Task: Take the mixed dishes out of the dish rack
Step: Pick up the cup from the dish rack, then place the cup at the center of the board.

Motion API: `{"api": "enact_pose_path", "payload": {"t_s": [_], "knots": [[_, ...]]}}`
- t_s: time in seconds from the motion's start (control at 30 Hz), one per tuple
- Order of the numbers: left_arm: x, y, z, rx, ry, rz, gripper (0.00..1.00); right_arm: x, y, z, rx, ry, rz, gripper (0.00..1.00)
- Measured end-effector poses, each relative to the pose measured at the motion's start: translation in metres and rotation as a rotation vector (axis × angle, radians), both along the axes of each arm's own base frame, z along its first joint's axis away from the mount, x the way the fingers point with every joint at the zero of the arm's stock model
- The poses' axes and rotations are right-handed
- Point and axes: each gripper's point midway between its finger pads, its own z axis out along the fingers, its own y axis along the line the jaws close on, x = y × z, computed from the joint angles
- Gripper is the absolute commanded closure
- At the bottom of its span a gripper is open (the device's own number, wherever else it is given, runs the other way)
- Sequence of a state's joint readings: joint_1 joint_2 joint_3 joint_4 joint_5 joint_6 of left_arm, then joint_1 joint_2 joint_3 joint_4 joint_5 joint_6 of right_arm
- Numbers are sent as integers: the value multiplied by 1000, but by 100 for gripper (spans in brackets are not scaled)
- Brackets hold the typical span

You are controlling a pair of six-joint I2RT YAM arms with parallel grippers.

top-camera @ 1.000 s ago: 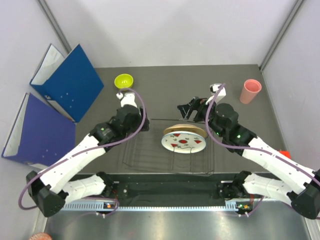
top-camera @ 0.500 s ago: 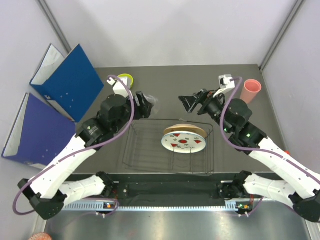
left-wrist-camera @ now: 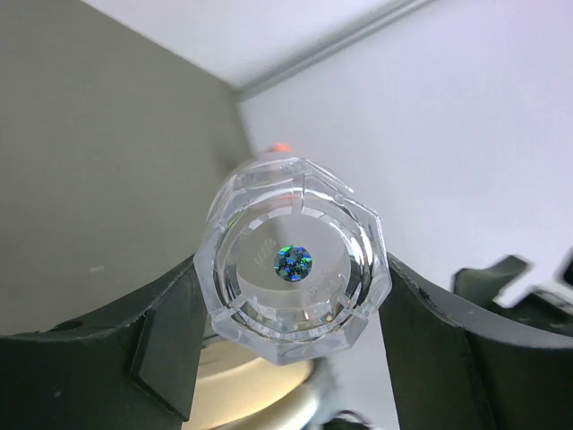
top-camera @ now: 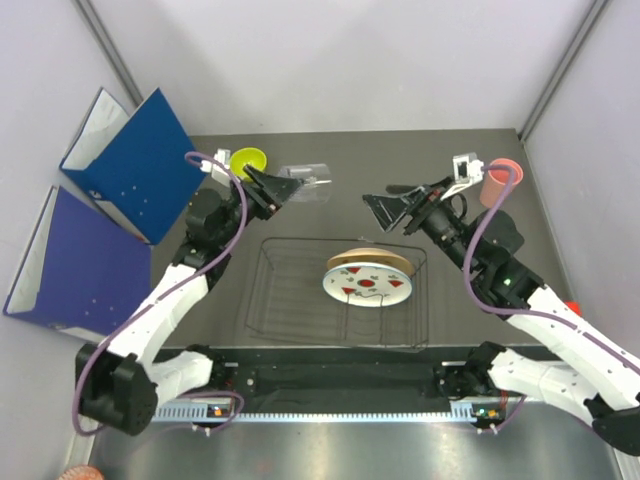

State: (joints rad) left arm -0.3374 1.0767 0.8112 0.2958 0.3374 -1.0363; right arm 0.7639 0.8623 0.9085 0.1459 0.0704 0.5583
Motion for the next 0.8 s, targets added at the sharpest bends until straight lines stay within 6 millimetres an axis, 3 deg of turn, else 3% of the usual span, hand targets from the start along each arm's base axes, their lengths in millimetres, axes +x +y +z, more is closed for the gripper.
{"api": "enact_pose_path", "payload": {"t_s": [0.13, 0.3, 0.5, 0.7, 0.8], "knots": [[5, -16, 5, -195, 3, -119, 100, -4, 4, 7, 18, -23, 30, 15], [0, -29, 20, -340, -20, -252, 100, 3, 20, -6, -11, -4, 69, 16], [-16, -32, 40, -383, -79, -329, 100, 16, 42, -32, -67, 49, 109, 17], [-28, -37, 42, -381, -81, -388, 100, 26, 58, -30, -66, 40, 132, 19], [-30, -39, 42, -381, -76, -401, 100, 29, 62, -22, -56, 21, 141, 32]]}}
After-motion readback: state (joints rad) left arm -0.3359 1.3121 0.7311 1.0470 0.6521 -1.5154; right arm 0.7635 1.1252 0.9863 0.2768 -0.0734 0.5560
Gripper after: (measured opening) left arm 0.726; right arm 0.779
